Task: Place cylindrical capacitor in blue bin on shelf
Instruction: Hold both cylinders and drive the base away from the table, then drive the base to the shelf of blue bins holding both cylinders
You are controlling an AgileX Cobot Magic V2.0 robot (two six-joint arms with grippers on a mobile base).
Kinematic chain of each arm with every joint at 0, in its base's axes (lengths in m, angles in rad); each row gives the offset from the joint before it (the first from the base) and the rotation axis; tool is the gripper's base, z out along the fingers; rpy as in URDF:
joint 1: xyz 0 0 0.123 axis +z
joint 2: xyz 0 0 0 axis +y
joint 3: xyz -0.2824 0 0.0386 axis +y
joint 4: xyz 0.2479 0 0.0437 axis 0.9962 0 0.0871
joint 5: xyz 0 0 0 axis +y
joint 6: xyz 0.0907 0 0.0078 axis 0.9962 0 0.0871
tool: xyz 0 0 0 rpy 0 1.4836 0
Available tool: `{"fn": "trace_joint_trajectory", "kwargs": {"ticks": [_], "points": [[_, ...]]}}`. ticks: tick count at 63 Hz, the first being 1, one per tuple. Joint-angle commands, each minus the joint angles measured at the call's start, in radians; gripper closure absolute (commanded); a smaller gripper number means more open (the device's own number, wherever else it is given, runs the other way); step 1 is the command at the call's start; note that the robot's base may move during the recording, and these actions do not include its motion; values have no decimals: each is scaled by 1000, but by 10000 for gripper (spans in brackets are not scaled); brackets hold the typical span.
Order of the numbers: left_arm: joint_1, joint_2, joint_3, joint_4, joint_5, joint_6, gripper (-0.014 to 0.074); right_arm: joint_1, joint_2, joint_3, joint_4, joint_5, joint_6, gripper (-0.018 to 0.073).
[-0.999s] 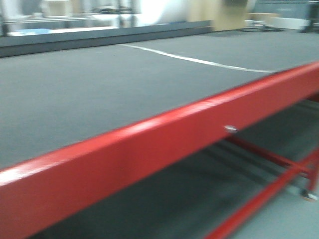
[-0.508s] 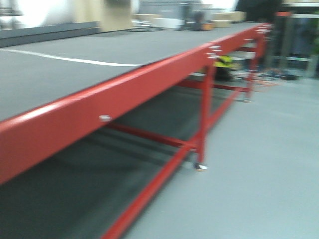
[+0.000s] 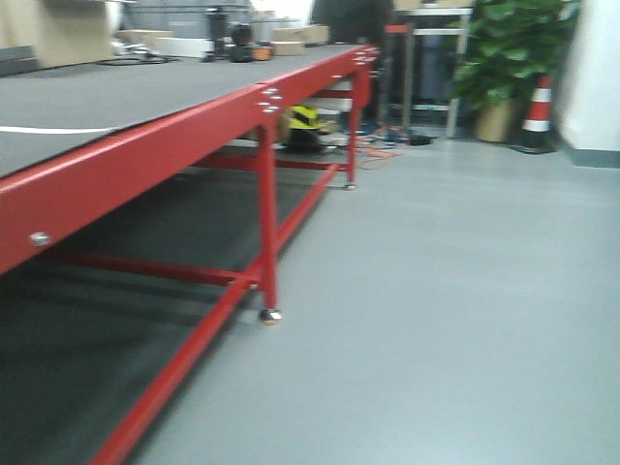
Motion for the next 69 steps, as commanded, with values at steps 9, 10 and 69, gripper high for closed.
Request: {"fn": "trace_joint_trajectory", "kwargs": {"ticks": [9, 10, 69], "points": [[5, -6, -1, -4, -14, -4, 708, 1, -2, -8, -4, -30, -3, 713], [5, -6, -1, -4, -14, -4, 708, 1, -2, -8, -4, -30, -3, 713], [5, -6, -1, -2, -14, -4, 708, 1, -6, -8, -4, -30, -3, 713]]}}
